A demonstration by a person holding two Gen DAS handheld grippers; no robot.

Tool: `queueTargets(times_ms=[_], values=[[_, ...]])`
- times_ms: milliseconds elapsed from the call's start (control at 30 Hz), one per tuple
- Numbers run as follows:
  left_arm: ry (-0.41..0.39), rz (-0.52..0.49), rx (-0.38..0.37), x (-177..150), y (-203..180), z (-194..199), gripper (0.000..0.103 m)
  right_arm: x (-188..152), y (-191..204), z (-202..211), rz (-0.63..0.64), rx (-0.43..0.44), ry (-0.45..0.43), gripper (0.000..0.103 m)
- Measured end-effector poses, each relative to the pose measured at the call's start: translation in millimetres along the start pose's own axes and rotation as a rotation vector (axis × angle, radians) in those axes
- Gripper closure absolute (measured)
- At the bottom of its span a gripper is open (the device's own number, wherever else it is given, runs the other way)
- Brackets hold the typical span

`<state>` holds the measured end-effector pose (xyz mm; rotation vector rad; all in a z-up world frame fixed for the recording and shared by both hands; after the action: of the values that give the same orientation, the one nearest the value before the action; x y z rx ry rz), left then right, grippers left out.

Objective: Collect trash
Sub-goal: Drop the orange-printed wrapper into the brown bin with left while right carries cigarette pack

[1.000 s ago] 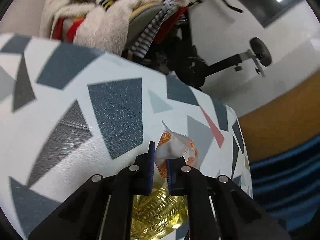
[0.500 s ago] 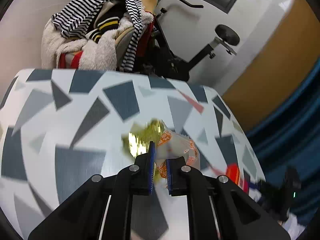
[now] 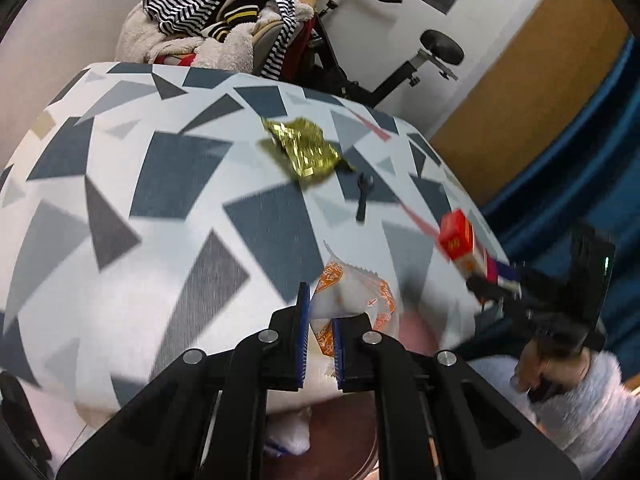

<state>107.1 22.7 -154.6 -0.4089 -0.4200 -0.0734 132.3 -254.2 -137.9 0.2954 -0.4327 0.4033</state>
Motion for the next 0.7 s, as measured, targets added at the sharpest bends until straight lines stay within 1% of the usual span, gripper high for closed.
queueTargets(times_ms=[67,167,333,467,700], values=[[0.007,-0.032,0.022,-22.4,-7.2,0.5,0.093,-10.5,6.4,2.2,0.005,0.002,0.005,0.039],[0.018,-0.066,0.038,-47.3,-15.7,-1.7,0.093,-20.3,12.2,4.2,0.013,0.003,0.012,0.039],[0.052,-0.082,0.055,-75.8,-20.5,-14.6,0.091,-39.7,20.2,4.2,0.022,0.005,0.030,0.039],[0.089,-0.072,0.041,-90.3,-23.5,-26.1,0.091,-48.3,23.4,3.9,0.023,0.009,0.036,0.039],[0.124,-0.084,0.033,-103.5,-31.7,-36.5,0.090,-57.6,27.9,6.5,0.028,0.013,0.034,0.039]])
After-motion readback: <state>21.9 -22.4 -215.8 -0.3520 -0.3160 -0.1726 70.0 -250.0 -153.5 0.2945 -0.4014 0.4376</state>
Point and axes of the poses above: each gripper's, at about its wrist camera, not at the fingertips, and z roughly against the way its jaws point, y to its left, x to its top, the point moved 4 cm from there along -z, roughly the way its jaws point, and after that the axes turned 11 degrees about y, right-handed, at the moved point
